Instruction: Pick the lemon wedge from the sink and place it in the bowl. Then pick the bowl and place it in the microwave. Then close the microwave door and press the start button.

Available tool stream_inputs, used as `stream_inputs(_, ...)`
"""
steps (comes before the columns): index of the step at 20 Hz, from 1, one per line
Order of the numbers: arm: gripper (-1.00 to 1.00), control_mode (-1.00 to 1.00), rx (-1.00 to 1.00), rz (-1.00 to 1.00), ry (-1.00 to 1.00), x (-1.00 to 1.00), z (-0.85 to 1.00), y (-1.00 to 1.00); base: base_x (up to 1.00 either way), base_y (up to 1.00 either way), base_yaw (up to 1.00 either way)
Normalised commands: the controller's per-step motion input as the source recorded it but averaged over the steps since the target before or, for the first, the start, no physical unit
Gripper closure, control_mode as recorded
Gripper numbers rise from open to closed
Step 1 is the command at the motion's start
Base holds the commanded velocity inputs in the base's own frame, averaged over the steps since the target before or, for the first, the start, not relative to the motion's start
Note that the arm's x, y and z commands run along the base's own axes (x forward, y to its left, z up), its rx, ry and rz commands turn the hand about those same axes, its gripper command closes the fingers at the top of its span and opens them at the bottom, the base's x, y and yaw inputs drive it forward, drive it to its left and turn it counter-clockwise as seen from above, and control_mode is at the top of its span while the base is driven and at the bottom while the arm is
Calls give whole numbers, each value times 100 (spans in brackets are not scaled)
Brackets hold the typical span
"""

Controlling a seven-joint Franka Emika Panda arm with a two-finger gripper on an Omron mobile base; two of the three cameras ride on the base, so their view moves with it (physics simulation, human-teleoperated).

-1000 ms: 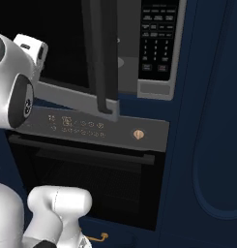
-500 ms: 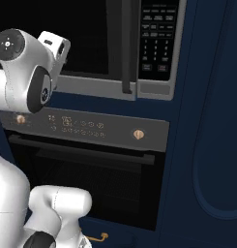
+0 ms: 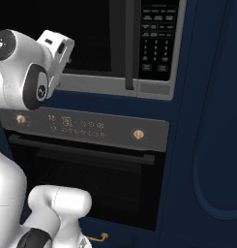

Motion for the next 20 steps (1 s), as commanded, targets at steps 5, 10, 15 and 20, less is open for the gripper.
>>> stream_inputs(5,-100,-100,22,0,-18,-100,-3,-98,0,0,0)
stream_inputs(10,-100,-100,24,3,-23,-92,0,-100,0,0,0)
stream_inputs(15,-100,-100,15,9,-24,-15,0,-98,0,0,0)
stream_inputs(20,-100,-100,10,23,-17,18,0,-72,0,0,0)
